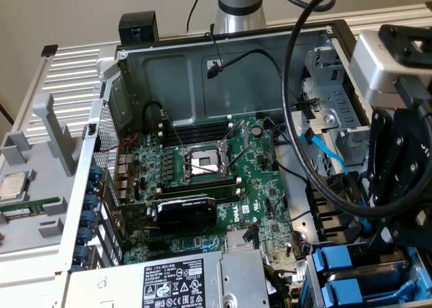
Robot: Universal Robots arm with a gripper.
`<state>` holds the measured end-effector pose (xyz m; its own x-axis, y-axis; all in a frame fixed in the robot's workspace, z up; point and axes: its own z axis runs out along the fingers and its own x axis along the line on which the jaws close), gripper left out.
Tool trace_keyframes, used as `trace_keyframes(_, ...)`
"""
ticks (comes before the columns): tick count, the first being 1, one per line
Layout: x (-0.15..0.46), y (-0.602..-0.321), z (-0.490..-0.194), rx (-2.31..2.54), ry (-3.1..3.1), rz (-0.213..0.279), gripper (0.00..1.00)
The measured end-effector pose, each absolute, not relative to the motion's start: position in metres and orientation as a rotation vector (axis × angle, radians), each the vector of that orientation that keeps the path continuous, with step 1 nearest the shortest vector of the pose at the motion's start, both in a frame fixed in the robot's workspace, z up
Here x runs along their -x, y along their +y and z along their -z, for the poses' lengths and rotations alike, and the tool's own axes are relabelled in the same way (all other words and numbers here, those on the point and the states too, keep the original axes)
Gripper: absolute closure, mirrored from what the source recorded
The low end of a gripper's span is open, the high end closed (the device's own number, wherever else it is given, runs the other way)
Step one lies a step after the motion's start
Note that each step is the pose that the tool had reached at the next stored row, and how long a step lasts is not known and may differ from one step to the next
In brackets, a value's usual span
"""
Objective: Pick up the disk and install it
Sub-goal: 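Insert the first disk wire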
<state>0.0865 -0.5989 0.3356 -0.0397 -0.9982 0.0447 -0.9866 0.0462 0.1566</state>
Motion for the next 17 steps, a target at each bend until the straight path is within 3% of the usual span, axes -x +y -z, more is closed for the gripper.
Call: trace_keyframes(17,-0.0872,-0.5989,-0.3336,-2.074,-2.165,0.124,0.83)
